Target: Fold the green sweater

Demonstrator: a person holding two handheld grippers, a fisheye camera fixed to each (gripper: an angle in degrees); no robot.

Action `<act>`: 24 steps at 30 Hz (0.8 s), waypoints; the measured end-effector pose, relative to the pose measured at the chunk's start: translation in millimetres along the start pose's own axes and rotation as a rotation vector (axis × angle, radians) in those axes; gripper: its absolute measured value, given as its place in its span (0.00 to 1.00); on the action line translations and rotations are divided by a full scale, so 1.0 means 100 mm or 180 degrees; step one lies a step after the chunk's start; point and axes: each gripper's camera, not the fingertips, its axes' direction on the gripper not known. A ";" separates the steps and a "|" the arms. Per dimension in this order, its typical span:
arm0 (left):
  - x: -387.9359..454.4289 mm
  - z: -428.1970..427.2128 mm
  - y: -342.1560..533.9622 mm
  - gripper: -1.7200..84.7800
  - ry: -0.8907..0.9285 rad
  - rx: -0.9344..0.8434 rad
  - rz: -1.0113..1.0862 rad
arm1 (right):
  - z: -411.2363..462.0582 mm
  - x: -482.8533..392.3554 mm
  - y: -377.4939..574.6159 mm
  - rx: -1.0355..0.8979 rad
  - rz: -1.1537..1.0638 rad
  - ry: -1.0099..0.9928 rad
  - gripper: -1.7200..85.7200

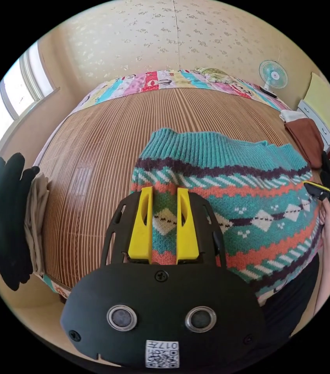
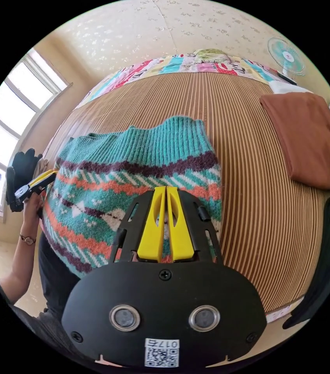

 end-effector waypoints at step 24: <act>-2.00 -0.07 1.98 0.23 0.2638 0.0554 -0.2718 | 0.63 -1.10 0.38 0.0459 -0.0832 0.1425 0.02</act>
